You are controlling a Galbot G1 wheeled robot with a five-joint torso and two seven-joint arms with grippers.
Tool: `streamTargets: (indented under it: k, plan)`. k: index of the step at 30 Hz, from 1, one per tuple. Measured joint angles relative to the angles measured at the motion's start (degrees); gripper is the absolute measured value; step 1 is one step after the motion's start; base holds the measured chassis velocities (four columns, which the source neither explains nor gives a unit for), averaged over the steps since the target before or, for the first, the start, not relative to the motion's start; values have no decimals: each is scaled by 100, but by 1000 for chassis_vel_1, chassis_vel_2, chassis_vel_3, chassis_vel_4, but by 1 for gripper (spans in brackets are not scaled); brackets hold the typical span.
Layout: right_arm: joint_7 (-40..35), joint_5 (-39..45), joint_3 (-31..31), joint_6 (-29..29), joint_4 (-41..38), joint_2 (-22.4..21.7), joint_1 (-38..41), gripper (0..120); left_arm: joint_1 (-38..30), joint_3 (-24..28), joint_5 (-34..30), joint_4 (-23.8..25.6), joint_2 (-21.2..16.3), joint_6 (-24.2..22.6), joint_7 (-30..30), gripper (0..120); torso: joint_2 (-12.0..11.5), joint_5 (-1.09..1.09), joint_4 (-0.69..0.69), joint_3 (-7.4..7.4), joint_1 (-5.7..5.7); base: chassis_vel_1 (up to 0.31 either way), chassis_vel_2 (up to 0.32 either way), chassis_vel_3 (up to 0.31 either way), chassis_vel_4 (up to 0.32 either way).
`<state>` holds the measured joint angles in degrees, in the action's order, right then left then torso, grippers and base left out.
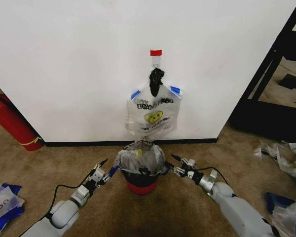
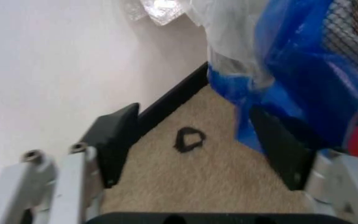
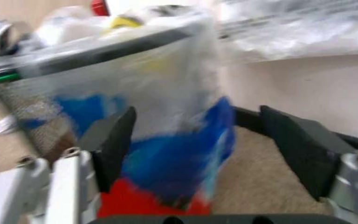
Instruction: Pick up the garbage bag from the wall and place it over the trash bin.
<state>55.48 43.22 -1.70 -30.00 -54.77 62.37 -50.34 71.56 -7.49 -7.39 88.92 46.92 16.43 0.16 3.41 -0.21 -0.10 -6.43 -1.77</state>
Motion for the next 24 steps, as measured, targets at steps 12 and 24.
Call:
streamTargets:
  k: [12, 24]
  plan:
    - [-108, -715, -161, -444, -1228, -353, -880, 100, 873, -896, 319, 961, -488, -721, -482, 100, 0, 0, 1, 0, 0, 0, 0, 0, 0]
    - [-797, -1146, -114, -380, -1686, -463, -882, 100, 1267, -955, 105, 1953, -603, -1885, 161, 100, 0, -1, 0, 0, 0, 0, 0, 0, 0]
